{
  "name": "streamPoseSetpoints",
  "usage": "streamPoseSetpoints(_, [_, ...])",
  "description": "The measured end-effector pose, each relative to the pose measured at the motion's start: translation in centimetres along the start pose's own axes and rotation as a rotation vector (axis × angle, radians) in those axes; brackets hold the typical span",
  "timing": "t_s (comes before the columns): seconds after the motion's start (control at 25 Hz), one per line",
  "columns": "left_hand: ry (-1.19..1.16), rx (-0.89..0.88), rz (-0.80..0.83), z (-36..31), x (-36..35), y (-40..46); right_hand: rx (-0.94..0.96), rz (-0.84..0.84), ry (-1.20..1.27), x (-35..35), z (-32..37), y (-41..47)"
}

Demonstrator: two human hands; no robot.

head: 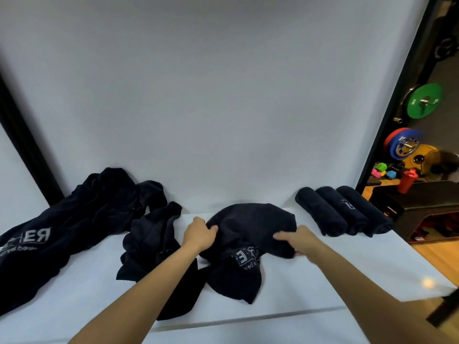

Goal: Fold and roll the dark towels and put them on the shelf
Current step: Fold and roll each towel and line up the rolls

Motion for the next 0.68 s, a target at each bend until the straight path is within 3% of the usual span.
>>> streamPoseSetpoints(0.12, [0.084,0.033,0.121,1.5,-1.9,-1.2,0.002,-0.054,-0.151,-0.9,-1.5,0.1])
streamPoseSetpoints(0.28, [-0.072,0.016,0.066,1.2,-0.3,-1.1,0.082,-0.149,-0.064,0.0,1.2,-1.0])
streamPoseSetpoints(0.36, [-0.3,0.001,0.014,0.4,1.3,-1.0,0.165,-0.008,0.037,0.0,3.0,-2.1])
streamPoseSetpoints(0.44, [-0.513,-0.018,-0.004,-0.8,2.7,-1.0,0.231,0.147,-0.004,0.0,4.5,-3.0])
streamPoseSetpoints(0.48, [-0.599,-0.026,-0.003,-1.5,3.5,-0.9,0.245,0.145,-0.038,0.6,5.1,-3.2])
streamPoseSetpoints(0.68, [-0.835,-0.087,-0.042,-6.3,8.2,-2.3,0.316,-0.238,0.205,7.9,10.6,-6.4])
Point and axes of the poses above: each hand's wrist, its own y-axis towards the middle knuckle, its own x-axis out of the back of the hand, z = x × y, the point moved 9 cm from there along y, towards the middle knuckle, and after that the axes turned 6 degrees about -y, right-handed, at the moved point
